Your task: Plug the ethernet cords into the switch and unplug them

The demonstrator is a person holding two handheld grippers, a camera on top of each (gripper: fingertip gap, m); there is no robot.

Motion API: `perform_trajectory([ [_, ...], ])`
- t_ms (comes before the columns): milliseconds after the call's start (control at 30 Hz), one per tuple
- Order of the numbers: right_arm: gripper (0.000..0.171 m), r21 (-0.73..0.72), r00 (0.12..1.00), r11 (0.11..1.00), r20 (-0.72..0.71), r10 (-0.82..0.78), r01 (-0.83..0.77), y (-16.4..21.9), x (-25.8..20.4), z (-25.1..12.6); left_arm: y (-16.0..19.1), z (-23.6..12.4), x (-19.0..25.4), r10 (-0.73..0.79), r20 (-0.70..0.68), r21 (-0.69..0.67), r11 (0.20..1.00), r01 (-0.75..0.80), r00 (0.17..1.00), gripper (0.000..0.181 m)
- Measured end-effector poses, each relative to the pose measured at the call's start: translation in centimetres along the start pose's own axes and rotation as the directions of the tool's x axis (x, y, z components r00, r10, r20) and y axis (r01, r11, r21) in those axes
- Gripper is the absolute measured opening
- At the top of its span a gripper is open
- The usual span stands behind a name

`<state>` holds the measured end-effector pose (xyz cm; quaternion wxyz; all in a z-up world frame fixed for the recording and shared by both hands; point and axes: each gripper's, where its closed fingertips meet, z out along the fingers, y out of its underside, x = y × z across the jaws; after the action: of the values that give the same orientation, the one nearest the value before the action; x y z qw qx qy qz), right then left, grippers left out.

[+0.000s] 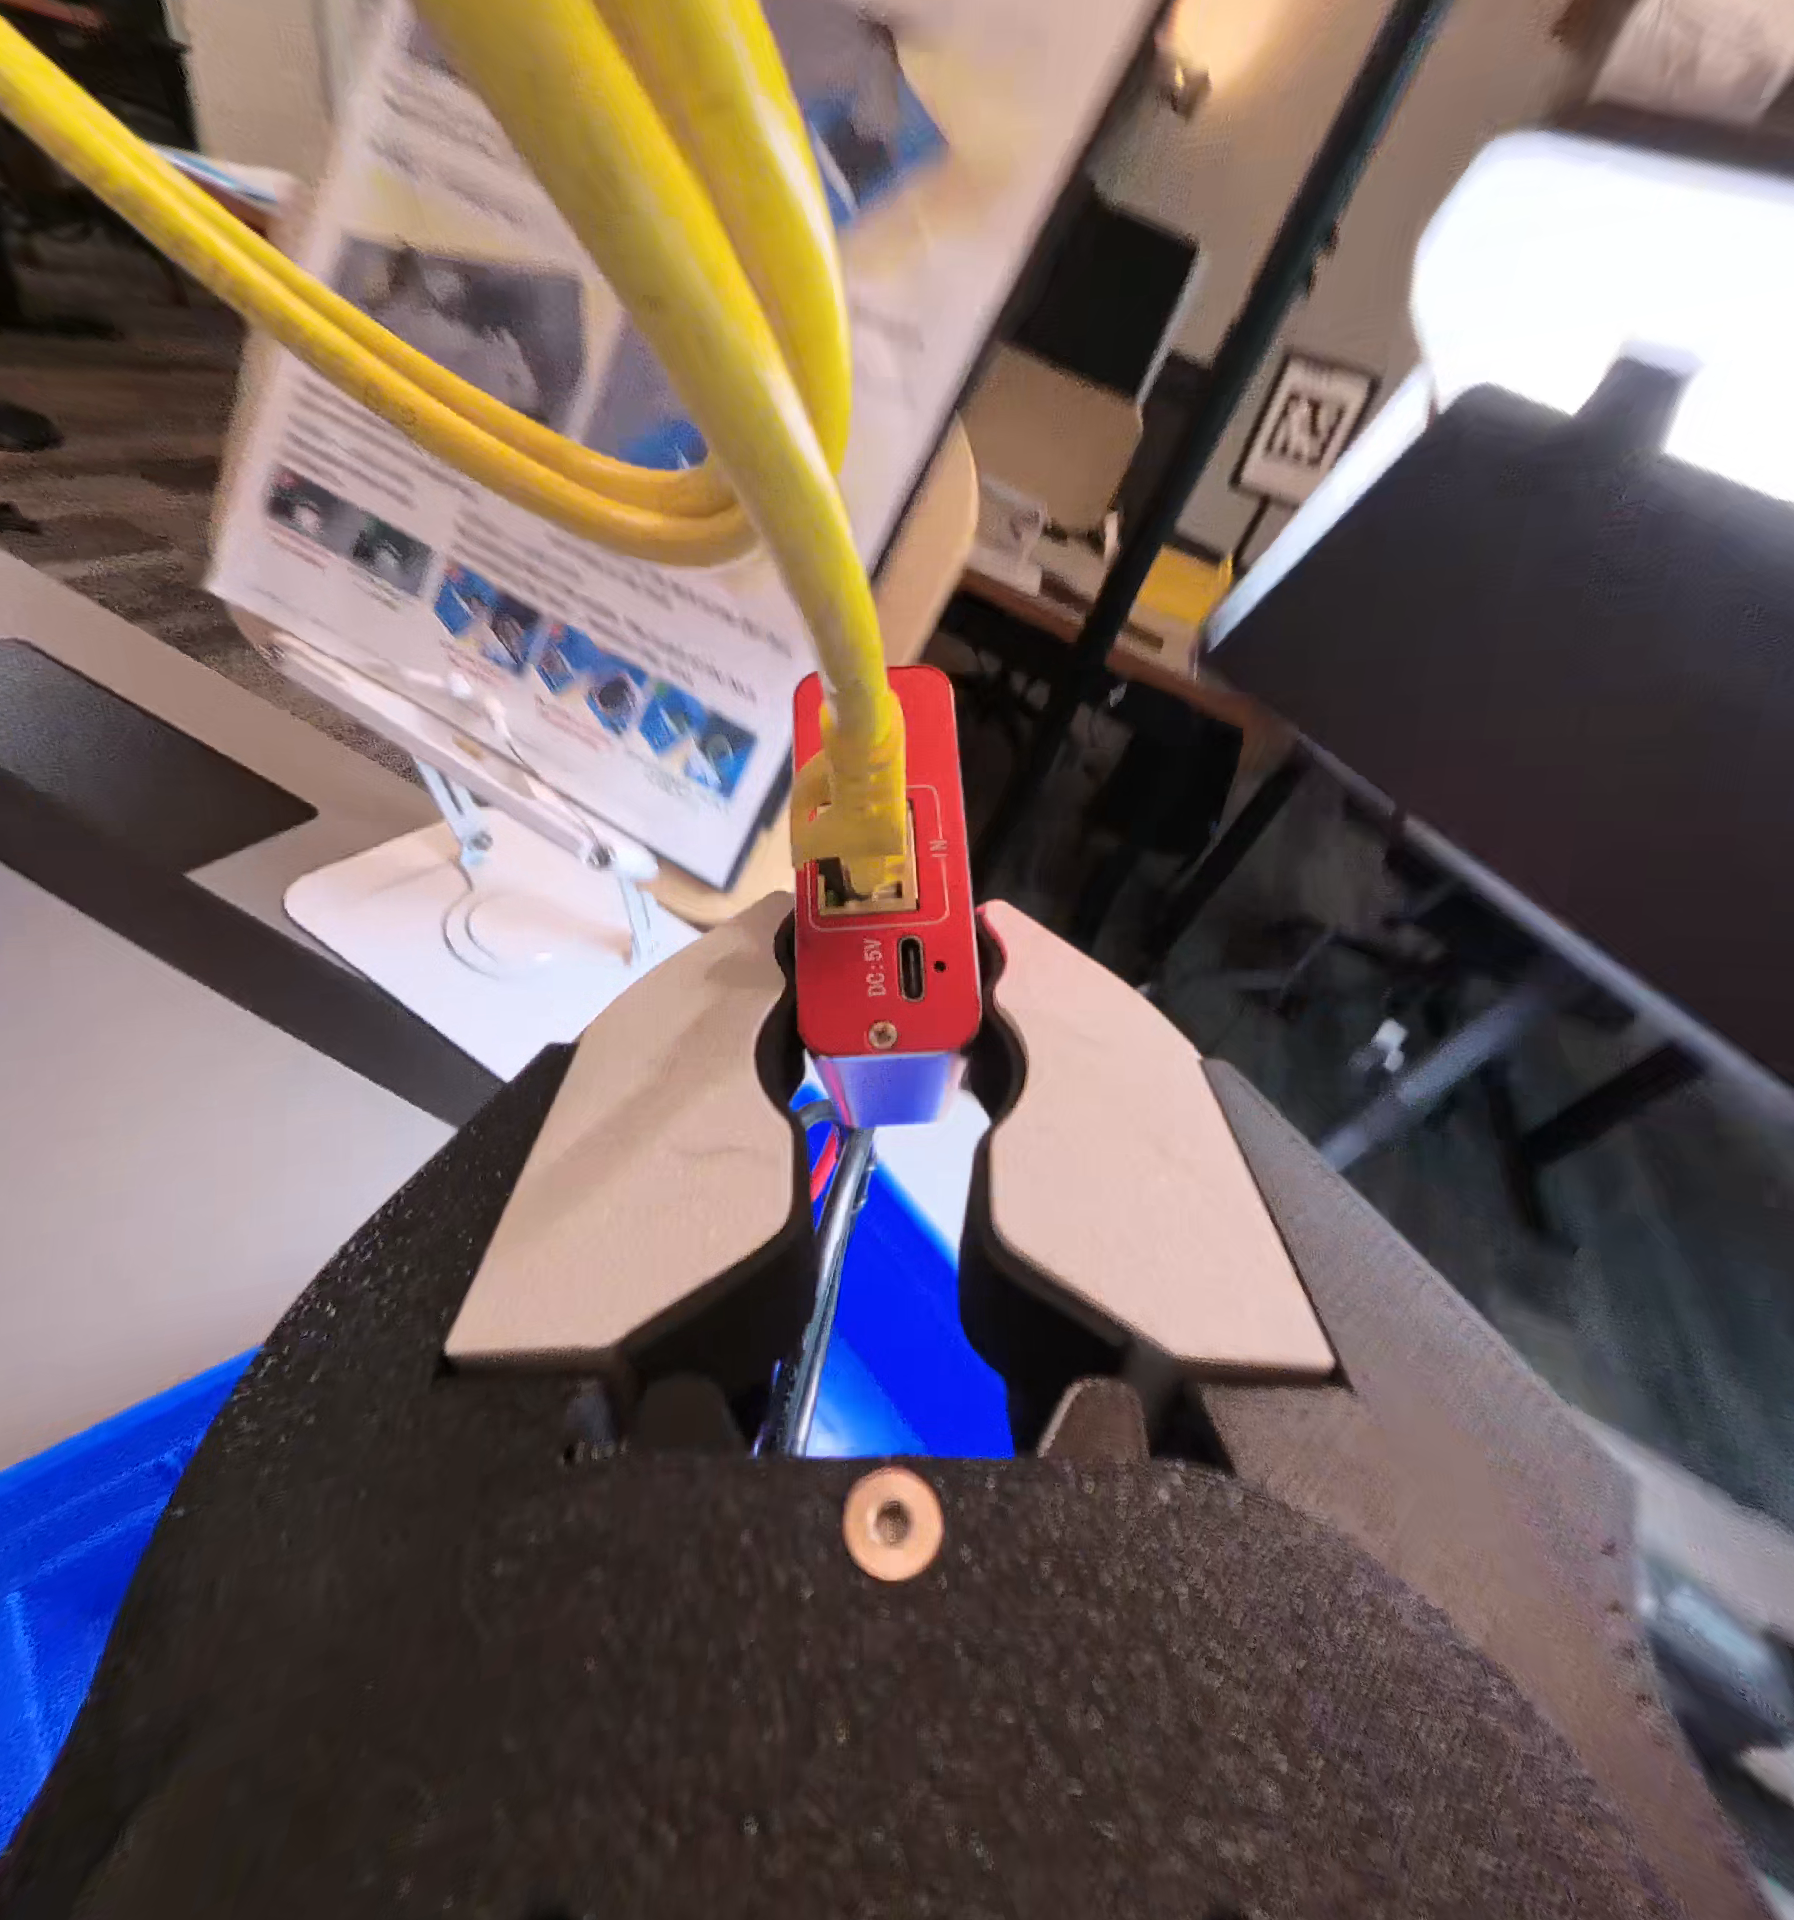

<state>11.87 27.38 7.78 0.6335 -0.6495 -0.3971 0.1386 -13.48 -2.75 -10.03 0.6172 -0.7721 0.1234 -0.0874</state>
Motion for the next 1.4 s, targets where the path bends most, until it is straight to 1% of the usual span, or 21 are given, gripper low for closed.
perform_trajectory([
  [100, 0.029, -0.12, 0.991, 0.984, 0.006, 0.131, -0.13, 7.2, 0.4, 1.8, 0.6, 0.2, -0.5, -0.018, 0.013, -0.02, 1.0, 0.018, 1.0, 0.025],
  [200, 0.029, -0.293, 0.99, 0.948, 0.023, 0.137, -0.125, 13.4, -0.2, 2.9, 1.2, 0.5, -0.9, -0.023, 0.02, -0.035, 0.999, 0.023, 1.0, 0.025],
  [267, 0.028, -0.393, 0.99, 0.914, 0.056, 0.129, -0.097, 16.1, -0.7, 3.1, 1.6, 0.7, -0.9, -0.03, 0.016, -0.048, 0.998, 0.031, 0.999, 0.026],
  [333, 0.028, -0.509, 0.983, 0.858, 0.116, 0.142, -0.064, 18.2, -1.5, 2.9, 2.0, 0.9, -0.9, -0.03, 0.014, -0.061, 0.998, 0.031, 0.999, 0.026],
  [433, 0.03, -0.635, 0.978, 0.771, 0.184, 0.099, 0.041, 20.2, -1.8, 2.1, 2.3, 1.0, -1.0, -0.024, 0.02, -0.073, 0.997, 0.026, 0.999, 0.026],
  [500, 0.031, -0.68, 0.968, 0.733, 0.2, 0.151, 0.026, 20.4, -1.8, 1.6, 2.4, 1.1, -1.0, -0.026, 0.021, -0.075, 0.997, 0.027, 0.999, 0.026],
  [533, 0.029, -0.693, 0.958, 0.721, 0.219, 0.184, 0.019, 20.3, -2.0, 1.5, 2.4, 1.1, -1.0, -0.028, 0.021, -0.076, 0.997, 0.029, 0.999, 0.026],
  [600, 0.028, -0.693, 0.925, 0.72, 0.3, 0.232, 0.044, 19.7, -3.0, 1.1, 2.5, 1.2, -1.0, -0.03, 0.022, -0.08, 0.996, 0.032, 0.999, 0.026],
  [667, 0.028, -0.661, 0.912, 0.74, 0.372, 0.176, 0.127, 19.2, -3.4, 1.0, 2.7, 1.2, -1.1, -0.026, 0.025, -0.087, 0.996, 0.028, 0.999, 0.026],
  [733, 0.029, -0.647, 0.941, 0.739, 0.334, 0.05, 0.191, 19.4, -2.1, 1.6, 2.9, 1.3, -1.1, -0.025, 0.026, -0.09, 0.996, 0.028, 0.999, 0.026],
  [767, 0.028, -0.646, 0.947, 0.734, 0.321, 0.011, 0.21, 19.6, -1.8, 1.9, 3.0, 1.3, -1.1, -0.028, 0.025, -0.091, 0.995, 0.03, 0.999, 0.026],
  [833, 0.029, -0.631, 0.948, 0.745, 0.318, -0.005, 0.216, 19.8, -1.9, 2.3, 3.3, 1.5, -1.1, -0.035, 0.019, -0.101, 0.994, 0.037, 0.999, 0.026],
  [867, 0.029, -0.624, 0.951, 0.756, 0.309, 0.005, 0.199, 19.7, -2.0, 2.6, 3.4, 1.6, -1.0, -0.037, 0.017, -0.107, 0.994, 0.038, 0.999, 0.026],
  [967, 0.036, -0.6, 0.957, 0.79, 0.284, 0.061, 0.128, 19.4, -2.3, 3.0, 3.7, 1.7, -0.9, -0.031, 0.014, -0.116, 0.993, 0.032, 0.999, 0.026],
  [1100, 0.047, -0.522, 0.961, 0.852, 0.256, 0.107, 0.044, 18.2, -2.2, 2.6, 3.9, 1.8, -0.9, -0.03, 0.003, -0.117, 0.993, 0.03, 1.0, 0.026],
  [1233, 0.057, -0.445, 0.953, 0.893, 0.234, 0.194, -0.073, 17.0, -1.7, 0.2, 4.1, 1.8, -1.0, -0.039, -0.009, -0.122, 0.992, 0.037, 0.999, 0.026],
  [1300, 0.057, -0.423, 0.956, 0.901, 0.21, 0.204, -0.099, 17.3, -1.1, -1.4, 4.0, 1.8, -1.0, -0.044, -0.017, -0.117, 0.992, 0.042, 0.999, 0.025],
  [1400, 0.054, -0.411, 0.965, 0.901, 0.145, 0.216, -0.14, 18.2, 0.3, -3.9, 4.0, 1.8, -0.9, -0.046, -0.026, -0.116, 0.992, 0.043, 0.999, 0.025],
])
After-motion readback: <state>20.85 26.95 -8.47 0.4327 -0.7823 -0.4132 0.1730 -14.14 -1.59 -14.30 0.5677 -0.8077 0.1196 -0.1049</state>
